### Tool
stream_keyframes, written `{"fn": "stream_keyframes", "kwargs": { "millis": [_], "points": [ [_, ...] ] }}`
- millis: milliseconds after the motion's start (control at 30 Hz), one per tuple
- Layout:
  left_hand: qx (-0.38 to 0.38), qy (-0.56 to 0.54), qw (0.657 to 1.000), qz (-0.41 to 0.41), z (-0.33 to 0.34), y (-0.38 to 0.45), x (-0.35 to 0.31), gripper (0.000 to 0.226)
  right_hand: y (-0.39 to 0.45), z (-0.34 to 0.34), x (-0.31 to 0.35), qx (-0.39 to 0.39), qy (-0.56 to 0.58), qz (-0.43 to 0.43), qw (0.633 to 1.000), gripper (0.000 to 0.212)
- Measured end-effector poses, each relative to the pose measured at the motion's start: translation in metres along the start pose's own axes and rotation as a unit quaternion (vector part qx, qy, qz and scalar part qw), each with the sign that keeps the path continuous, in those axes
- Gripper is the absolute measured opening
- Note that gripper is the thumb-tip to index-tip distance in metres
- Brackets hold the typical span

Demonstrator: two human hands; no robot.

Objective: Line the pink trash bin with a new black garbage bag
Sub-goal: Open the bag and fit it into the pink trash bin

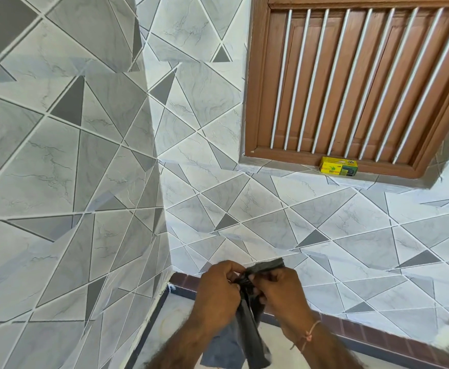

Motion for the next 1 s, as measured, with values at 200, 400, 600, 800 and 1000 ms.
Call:
{"fn": "stream_keyframes", "kwargs": {
  "millis": [200, 400, 600, 800, 1000],
  "points": [
    [0.04, 0.039, 0.998, 0.018, -0.002, -0.001, 0.0, 0.022, 0.006, -0.007, 0.0, -0.005, -0.137, -0.066, 0.988, 0.023],
    [0.002, -0.059, 0.998, -0.017, -0.003, 0.001, -0.004, 0.015, -0.003, -0.005, -0.005, 0.067, 0.027, 0.084, 0.994, 0.028],
    [0.019, -0.101, 0.995, -0.009, 0.003, -0.001, -0.005, 0.03, 0.0, -0.002, -0.006, 0.098, 0.139, 0.108, 0.98, 0.012],
    [-0.024, -0.182, 0.982, -0.052, -0.012, 0.012, 0.008, 0.021, 0.02, -0.031, -0.005, -0.004, 0.002, 0.023, 1.0, 0.013],
    [-0.091, 0.169, 0.967, 0.165, -0.032, 0.022, 0.013, 0.018, 0.041, -0.068, -0.007, -0.179, -0.295, -0.078, 0.935, 0.018]
  ]
}}
Point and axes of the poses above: each hand's wrist, its own y-axis towards the middle knuckle, its own z-axis out of the palm, x = y × z, the point moved 3 cm from there along y, towards the middle knuckle, and after that the axes turned 7 degrees about -x, right-handed, at the moved point
